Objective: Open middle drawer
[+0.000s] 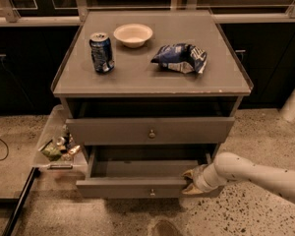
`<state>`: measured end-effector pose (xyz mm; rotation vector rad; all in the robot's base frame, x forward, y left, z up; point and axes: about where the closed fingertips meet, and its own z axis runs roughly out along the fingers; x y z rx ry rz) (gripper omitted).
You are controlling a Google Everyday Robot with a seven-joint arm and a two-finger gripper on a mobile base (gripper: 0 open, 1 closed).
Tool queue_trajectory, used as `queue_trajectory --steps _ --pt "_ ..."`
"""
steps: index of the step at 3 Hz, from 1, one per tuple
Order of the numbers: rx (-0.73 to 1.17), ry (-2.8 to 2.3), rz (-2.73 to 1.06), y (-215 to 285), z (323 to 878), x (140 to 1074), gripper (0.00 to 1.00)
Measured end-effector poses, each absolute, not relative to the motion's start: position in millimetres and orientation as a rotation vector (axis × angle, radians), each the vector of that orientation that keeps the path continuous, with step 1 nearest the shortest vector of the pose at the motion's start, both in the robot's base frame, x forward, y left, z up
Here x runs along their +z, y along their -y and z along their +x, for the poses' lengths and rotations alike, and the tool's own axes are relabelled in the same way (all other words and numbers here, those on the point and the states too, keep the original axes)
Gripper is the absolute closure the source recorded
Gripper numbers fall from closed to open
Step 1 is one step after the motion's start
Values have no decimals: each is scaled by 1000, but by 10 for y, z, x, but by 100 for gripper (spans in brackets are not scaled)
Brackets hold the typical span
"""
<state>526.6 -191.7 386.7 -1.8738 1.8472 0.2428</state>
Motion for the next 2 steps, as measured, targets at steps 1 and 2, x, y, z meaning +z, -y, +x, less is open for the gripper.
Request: queue_trajectory --steps 1,2 --pt "243 -1847 -1874 1917 5267 3867 81" --pt "245 -1852 -1878 1902 5307 3853 57"
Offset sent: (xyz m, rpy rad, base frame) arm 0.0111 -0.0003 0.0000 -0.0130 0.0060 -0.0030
